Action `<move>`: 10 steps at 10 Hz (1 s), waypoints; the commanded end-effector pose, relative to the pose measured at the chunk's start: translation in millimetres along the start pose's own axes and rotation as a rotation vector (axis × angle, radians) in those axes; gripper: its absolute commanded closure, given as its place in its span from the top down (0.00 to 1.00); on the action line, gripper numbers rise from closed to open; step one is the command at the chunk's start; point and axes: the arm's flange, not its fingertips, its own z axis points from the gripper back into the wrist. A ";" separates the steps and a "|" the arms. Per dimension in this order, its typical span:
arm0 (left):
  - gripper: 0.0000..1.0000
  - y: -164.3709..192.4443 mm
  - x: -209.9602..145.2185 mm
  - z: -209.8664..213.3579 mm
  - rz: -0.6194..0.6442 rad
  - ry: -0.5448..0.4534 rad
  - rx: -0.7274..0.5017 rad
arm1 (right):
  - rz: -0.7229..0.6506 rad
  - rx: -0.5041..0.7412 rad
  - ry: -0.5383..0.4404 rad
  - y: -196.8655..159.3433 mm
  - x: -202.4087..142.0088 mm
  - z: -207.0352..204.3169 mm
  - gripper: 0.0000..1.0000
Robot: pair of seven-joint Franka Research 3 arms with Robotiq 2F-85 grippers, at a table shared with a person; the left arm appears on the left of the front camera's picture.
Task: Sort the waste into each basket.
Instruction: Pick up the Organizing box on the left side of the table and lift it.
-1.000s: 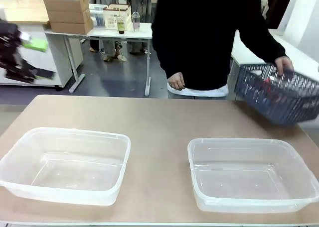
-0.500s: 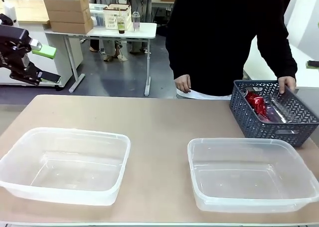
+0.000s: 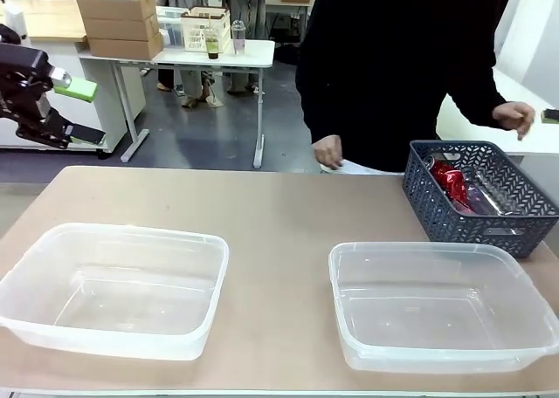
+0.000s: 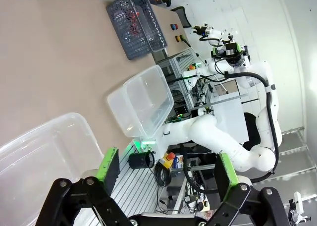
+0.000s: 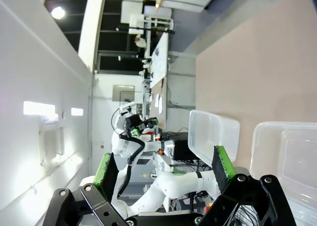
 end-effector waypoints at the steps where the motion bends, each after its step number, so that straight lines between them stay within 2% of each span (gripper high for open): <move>1: 1.00 1.4 2.2 -1.9 -0.028 -0.013 -0.025 | 0.030 0.024 -0.001 2.7 5.5 -2.7 1.00; 4: 1.00 -0.1 0.0 -0.3 -0.001 0.001 0.000 | 0.001 0.002 0.000 0.5 0.1 -1.2 1.00; 5: 1.00 -0.8 -7.0 9.1 -0.001 0.140 0.143 | 0.021 -0.005 0.098 15.3 -3.2 -43.1 1.00; 6: 1.00 0.7 -17.5 27.8 0.009 0.188 0.388 | 0.009 -0.083 0.173 31.3 -14.2 -106.1 1.00; 8: 1.00 8.4 -42.6 55.3 0.048 0.200 0.727 | 0.056 -0.232 0.380 40.6 -50.2 -213.4 1.00; 9: 1.00 19.5 -52.5 65.3 0.100 0.179 0.823 | 0.075 -0.301 0.497 32.8 -69.0 -257.3 1.00; 10: 1.00 31.2 -64.3 70.3 0.132 0.245 0.822 | 0.096 -0.371 0.587 21.1 -89.4 -290.8 1.00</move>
